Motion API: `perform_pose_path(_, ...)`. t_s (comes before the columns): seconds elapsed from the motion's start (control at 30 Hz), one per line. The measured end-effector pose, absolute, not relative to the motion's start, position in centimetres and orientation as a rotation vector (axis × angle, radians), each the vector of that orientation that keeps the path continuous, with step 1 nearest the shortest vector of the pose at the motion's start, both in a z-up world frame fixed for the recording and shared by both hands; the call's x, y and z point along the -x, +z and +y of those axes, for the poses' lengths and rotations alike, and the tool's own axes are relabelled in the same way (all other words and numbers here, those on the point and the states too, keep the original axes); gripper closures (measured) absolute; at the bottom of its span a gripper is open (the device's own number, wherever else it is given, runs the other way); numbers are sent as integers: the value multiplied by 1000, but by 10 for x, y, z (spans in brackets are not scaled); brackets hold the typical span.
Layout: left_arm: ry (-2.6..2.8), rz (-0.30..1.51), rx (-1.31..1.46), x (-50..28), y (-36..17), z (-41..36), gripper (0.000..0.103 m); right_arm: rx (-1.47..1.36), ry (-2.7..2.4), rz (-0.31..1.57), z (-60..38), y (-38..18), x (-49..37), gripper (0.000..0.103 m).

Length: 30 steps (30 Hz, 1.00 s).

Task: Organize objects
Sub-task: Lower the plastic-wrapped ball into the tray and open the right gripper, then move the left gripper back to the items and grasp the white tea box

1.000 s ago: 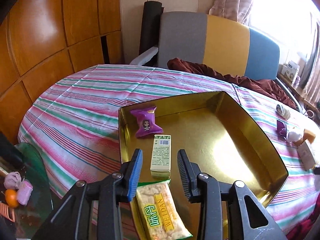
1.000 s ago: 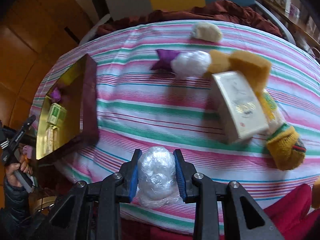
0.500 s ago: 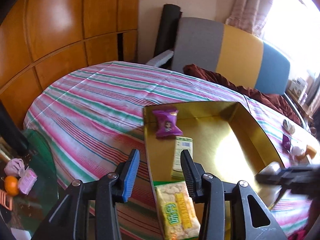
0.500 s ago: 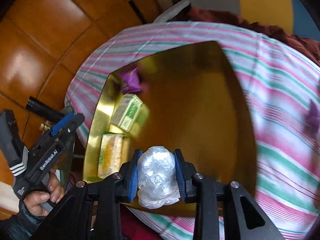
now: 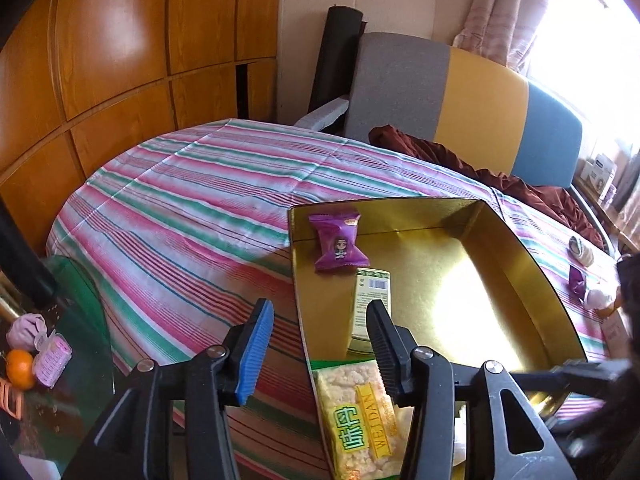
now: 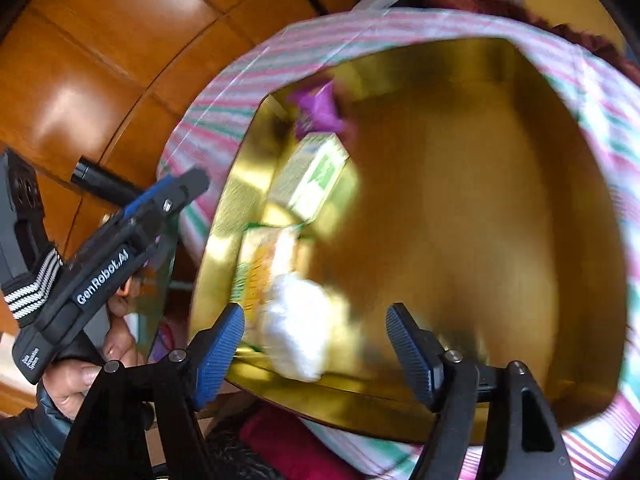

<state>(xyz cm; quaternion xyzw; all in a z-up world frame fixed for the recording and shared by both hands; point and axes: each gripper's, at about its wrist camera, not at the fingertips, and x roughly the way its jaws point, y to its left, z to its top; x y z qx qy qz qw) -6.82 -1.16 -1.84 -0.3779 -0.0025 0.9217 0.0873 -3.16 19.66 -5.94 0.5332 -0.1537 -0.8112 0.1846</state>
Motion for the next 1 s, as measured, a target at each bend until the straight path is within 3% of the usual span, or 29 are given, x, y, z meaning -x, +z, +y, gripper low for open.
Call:
perform_pose_path(0.2,2675,22,1086,60,-14,8,54,-1462,-2510,-493,265,-39,6,21)
perform_pose_path(0.7,2394,153,986,36,4,115,47,-1639,-3017,-938,508,-21,-75,21)
perform_pose_path(0.9,2287,218,935,18,12,164,43,-1739,-2919,-1176,553,-55,-72,20)
perform_pose_path(1.0,2240,243,923,12,14,186,41,-1623,-2709,-1263,545,-62,-66,20)
